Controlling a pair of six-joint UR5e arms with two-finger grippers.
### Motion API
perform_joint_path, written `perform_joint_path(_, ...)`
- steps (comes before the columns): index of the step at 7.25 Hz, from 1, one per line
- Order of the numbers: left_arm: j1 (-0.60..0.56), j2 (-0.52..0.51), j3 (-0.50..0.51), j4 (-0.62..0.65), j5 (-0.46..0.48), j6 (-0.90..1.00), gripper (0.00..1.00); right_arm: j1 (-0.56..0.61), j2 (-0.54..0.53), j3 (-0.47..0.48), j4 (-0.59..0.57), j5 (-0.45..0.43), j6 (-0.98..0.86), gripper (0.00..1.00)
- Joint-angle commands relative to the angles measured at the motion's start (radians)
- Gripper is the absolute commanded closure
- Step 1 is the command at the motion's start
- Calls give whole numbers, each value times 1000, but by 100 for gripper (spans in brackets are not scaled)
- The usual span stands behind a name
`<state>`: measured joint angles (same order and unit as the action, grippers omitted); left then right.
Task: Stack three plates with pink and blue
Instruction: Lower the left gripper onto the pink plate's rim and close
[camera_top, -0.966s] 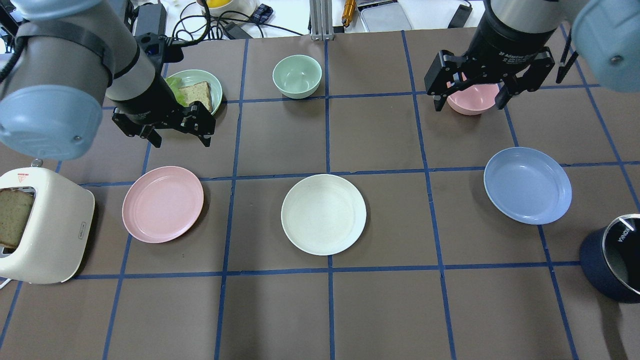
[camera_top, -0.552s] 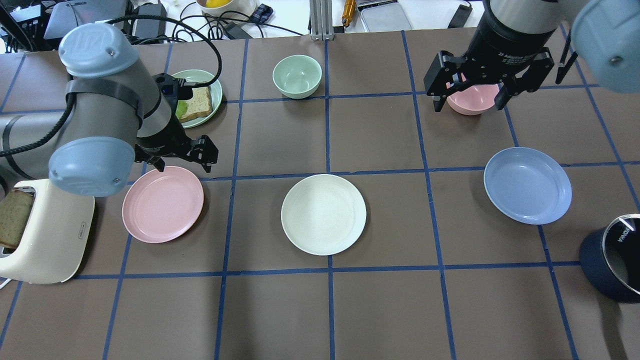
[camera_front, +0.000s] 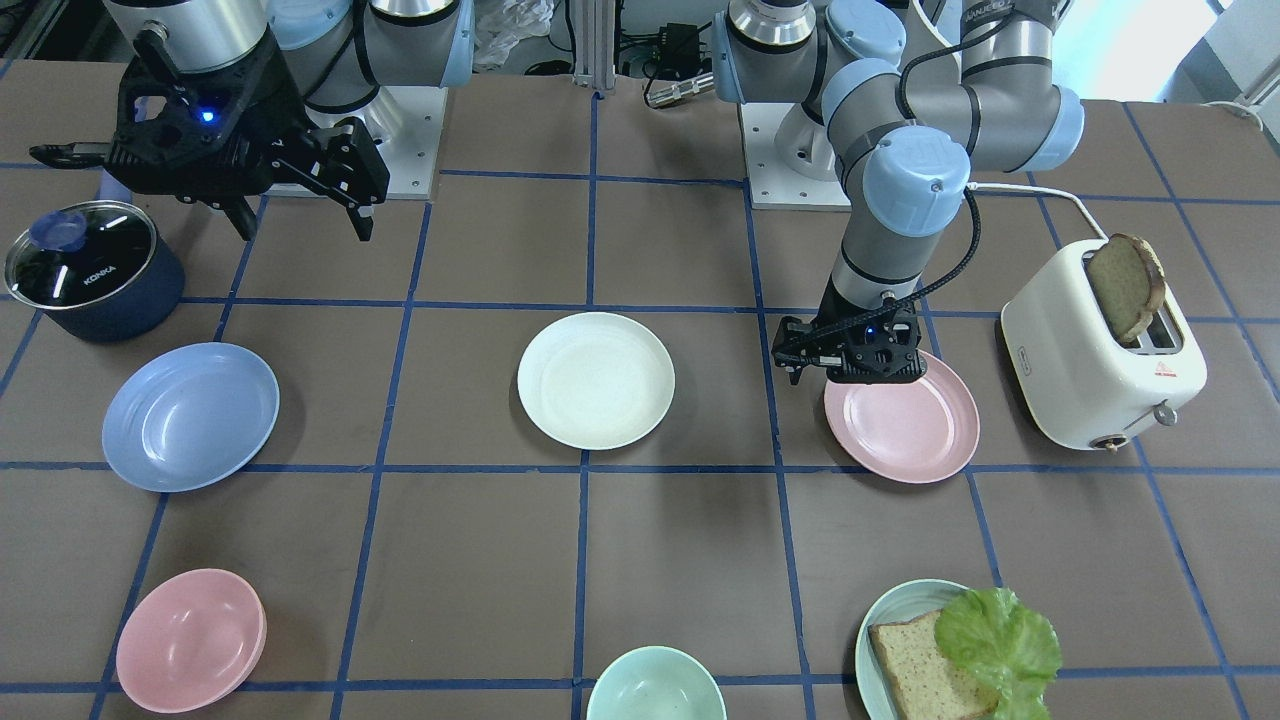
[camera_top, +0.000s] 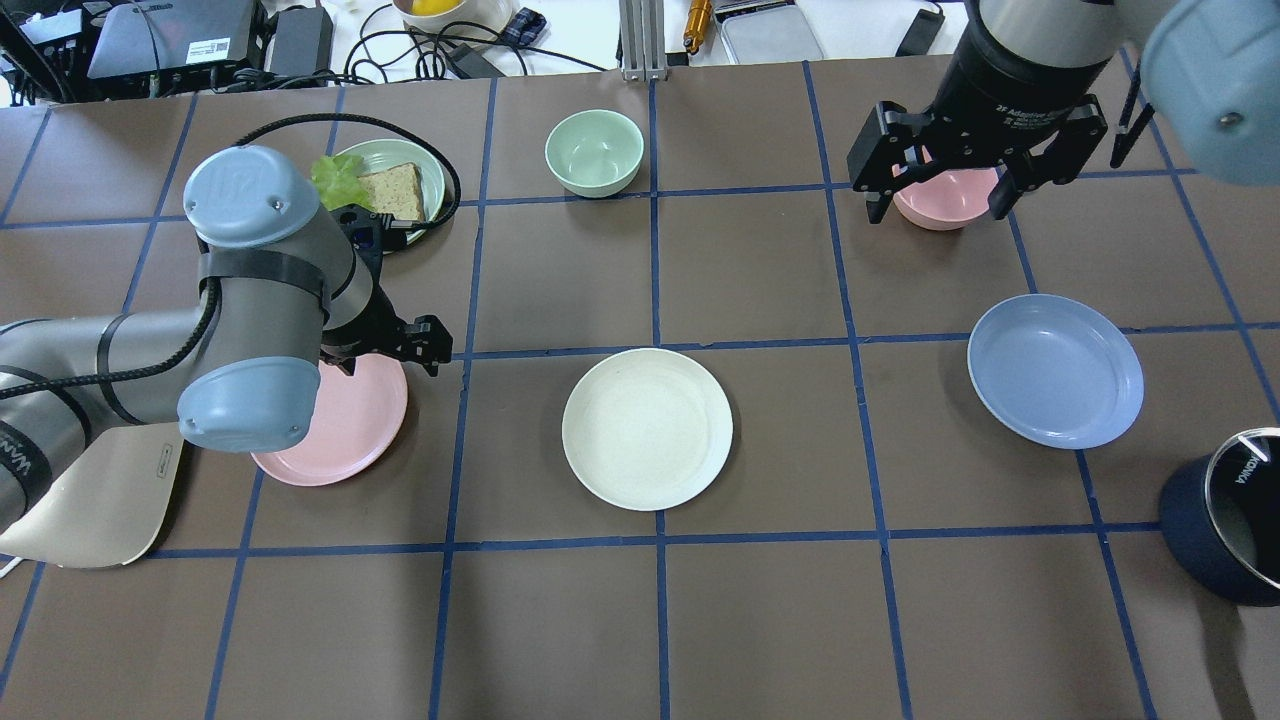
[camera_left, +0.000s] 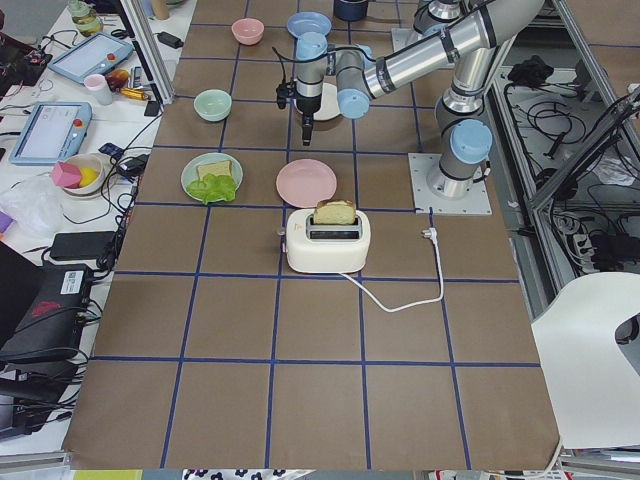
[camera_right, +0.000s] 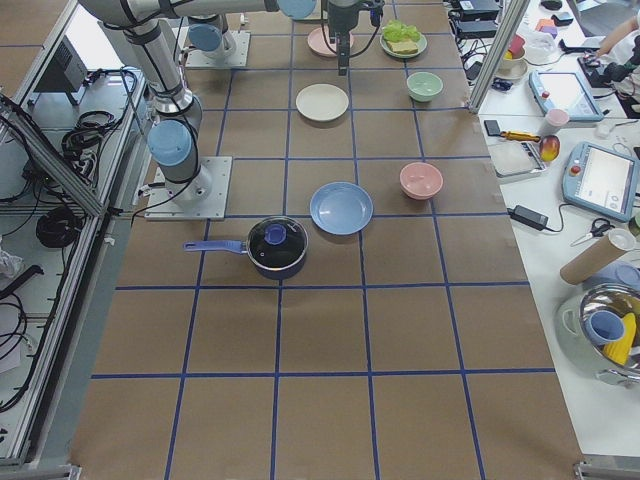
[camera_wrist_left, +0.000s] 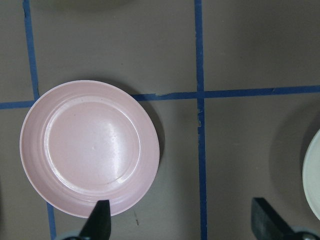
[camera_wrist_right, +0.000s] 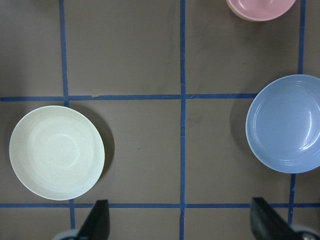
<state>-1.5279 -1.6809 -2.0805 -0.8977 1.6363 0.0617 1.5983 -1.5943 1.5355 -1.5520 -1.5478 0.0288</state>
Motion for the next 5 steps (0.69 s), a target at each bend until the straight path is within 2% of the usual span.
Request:
perform_joint_path(1,5,-52,-12,61,2,0,22,0,-1,0,0,0,0,0)
perform_joint_path(3,6,-98,-12,112,8,3,25,0,1,0,0,0,0,0)
perform_joint_path(4,8,-117,-10,137,10,4,38,0,1,0,0,-2,-3,0)
perform_joint_path(5,18,-134,-10,146,10,6,38,-1,2,0,0,-5,-7,0)
